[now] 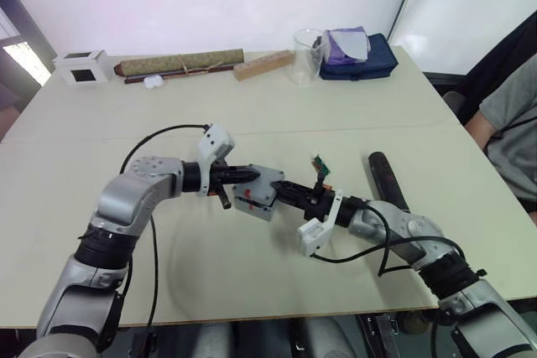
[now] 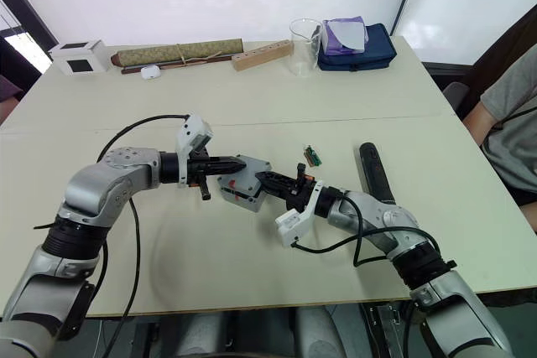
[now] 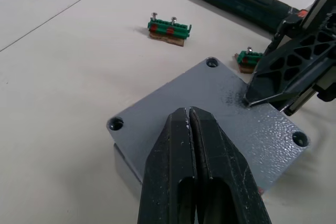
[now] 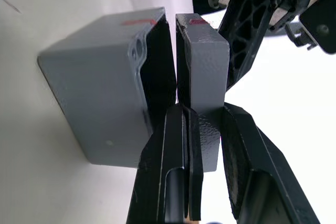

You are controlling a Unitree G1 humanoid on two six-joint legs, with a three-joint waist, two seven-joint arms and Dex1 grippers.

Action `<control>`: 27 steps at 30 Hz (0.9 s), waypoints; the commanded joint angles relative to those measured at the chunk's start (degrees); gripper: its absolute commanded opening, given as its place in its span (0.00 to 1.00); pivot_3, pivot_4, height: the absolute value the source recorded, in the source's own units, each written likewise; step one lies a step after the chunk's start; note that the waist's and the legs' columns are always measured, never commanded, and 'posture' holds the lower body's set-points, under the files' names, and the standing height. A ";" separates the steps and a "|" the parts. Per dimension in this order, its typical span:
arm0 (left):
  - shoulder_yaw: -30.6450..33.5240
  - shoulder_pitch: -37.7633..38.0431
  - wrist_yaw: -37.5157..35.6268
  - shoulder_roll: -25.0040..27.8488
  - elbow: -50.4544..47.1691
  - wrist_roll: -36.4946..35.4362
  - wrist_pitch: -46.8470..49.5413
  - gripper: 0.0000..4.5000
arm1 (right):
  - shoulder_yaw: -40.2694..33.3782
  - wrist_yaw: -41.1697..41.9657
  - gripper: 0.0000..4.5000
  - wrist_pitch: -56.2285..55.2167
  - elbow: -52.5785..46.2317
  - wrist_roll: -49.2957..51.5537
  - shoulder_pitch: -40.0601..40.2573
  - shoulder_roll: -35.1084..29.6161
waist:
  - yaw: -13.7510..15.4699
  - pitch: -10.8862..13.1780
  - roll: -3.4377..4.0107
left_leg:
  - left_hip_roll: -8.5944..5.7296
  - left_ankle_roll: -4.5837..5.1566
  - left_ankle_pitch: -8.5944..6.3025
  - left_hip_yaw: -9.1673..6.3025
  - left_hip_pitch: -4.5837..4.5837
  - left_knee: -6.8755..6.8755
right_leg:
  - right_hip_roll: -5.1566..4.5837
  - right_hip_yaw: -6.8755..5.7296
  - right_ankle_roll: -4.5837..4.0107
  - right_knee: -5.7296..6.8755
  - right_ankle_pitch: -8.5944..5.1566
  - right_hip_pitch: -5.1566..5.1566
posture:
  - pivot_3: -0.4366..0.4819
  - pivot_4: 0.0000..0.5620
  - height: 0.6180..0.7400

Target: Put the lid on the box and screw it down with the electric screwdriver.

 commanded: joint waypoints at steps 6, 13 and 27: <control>0.79 -0.91 -0.52 0.12 -1.19 -0.22 -0.57 0.01 | 0.17 -0.84 0.08 -0.08 -2.21 -0.23 0.31 0.00 | -0.01 0.00 0.00 | 0.00 0.00 0.00 0.00 0.00 0.00 | 0.00 0.00 0.00 0.00 0.00 0.00 | 0.48 0.27 1.00; -1.29 0.50 -0.82 0.99 -1.74 1.94 -1.74 0.01 | 1.43 -0.37 0.08 -0.17 -1.42 -1.68 -0.03 -0.12 | -0.03 0.00 0.00 | 0.00 0.00 0.00 0.00 0.01 0.00 | 0.01 0.00 0.00 0.00 0.00 0.00 | 0.48 0.27 1.00; -6.90 3.67 -1.63 3.38 -0.34 8.73 -5.31 0.00 | 1.61 0.40 0.64 0.92 -1.52 -0.66 0.83 -0.17 | -0.06 -0.08 -0.03 | 0.00 0.07 -0.04 0.00 0.89 -0.09 | 0.02 0.02 -0.04 -0.08 -0.04 0.90 | 0.48 0.27 1.00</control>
